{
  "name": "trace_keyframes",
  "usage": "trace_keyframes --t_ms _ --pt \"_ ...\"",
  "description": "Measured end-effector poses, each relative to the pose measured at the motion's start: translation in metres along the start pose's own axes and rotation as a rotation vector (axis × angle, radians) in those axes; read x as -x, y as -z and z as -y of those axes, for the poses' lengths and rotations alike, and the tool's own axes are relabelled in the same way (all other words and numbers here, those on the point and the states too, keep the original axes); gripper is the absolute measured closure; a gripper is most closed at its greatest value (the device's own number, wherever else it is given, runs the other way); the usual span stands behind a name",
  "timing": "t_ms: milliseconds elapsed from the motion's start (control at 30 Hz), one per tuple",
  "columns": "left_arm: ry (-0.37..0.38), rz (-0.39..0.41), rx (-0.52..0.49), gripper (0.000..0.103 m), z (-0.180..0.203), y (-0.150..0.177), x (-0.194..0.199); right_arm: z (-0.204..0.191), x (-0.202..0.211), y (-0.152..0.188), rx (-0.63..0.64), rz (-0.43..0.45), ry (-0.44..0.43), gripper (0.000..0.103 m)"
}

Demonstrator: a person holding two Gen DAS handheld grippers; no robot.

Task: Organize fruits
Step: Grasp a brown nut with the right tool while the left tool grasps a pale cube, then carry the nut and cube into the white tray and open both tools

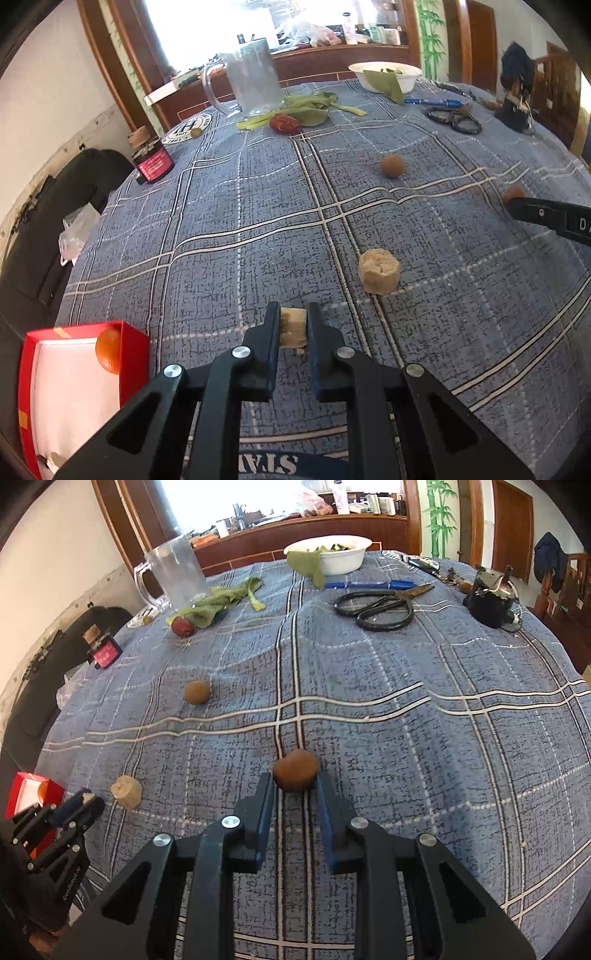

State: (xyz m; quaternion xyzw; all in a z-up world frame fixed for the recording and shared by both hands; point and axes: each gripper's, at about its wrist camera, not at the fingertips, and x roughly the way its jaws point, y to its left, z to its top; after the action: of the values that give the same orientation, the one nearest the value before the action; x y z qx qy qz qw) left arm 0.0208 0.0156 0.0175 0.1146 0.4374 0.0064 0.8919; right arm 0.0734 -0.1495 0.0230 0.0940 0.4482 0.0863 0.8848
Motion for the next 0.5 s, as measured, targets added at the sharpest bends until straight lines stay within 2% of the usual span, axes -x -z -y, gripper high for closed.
trace_keyframes --t_ms 233,500 --pt "0.09 0.089 0.032 0.091 0.012 0.003 0.046 0.003 0.019 -0.005 -0.043 0.078 -0.055 0.078" --pt "0.176 0.16 0.007 0.091 0.025 0.019 0.092 0.007 0.026 -0.005 -0.069 0.118 -0.09 0.078"
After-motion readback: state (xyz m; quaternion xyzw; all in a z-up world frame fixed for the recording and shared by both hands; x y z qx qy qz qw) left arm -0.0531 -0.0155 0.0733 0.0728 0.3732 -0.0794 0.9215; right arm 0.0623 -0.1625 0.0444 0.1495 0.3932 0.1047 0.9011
